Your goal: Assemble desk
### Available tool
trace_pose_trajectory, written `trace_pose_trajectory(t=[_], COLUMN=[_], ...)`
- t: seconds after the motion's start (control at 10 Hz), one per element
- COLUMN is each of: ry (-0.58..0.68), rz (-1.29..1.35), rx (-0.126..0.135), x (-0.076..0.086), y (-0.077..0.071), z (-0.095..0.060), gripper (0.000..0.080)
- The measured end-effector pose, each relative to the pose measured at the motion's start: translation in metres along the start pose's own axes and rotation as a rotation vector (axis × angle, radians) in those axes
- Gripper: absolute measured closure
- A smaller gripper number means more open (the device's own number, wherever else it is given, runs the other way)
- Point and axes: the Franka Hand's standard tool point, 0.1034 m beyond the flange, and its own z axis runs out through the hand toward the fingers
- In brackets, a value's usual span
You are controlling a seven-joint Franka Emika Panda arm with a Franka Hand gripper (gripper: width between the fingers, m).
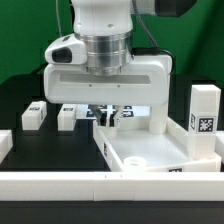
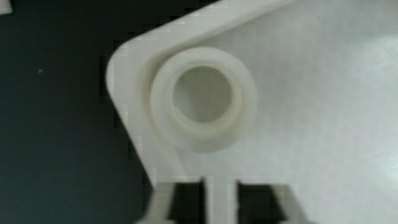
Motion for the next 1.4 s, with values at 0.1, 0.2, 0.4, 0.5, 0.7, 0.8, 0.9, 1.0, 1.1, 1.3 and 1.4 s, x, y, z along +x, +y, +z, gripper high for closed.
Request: trace_pose_trajectory(t=[0.1, 0.2, 0.4, 0.5, 0.7, 0.8, 0.9, 1.0, 1.1, 1.3, 1.4], ry=[0.001, 0.011, 0.057, 0.08, 0.118, 0.127, 0.127, 0.129, 0.129, 0.129, 0.129], rz=[-0.004, -0.023, -0.073, -0.091, -0.119, -0.118, -0.121, -0.114, -0.109, -0.109, -0.109], rx=[0.001, 0.004, -0.002, -0.012, -0.035, -0.039, -0.04, -0.04, -0.04, -0.04, -0.04], x=[0.001, 0.007, 0.019, 0.023, 0.029, 0.028, 0.027, 0.028, 0.028, 0.028, 0.028], y=[0.002, 0.008, 0.018, 0.022, 0.019, 0.008, 0.002, 0.006, 0.008, 0.008, 0.008], z=[-0.001, -0.005, -0.011, -0.008, 0.007, 0.013, 0.016, 0.015, 0.015, 0.015, 0.015], gripper=[0.0555, 0.0394, 0.0226, 0.0226, 0.0155, 0.0155, 0.0151, 0.0151, 0.0151, 0.0389, 0.0389])
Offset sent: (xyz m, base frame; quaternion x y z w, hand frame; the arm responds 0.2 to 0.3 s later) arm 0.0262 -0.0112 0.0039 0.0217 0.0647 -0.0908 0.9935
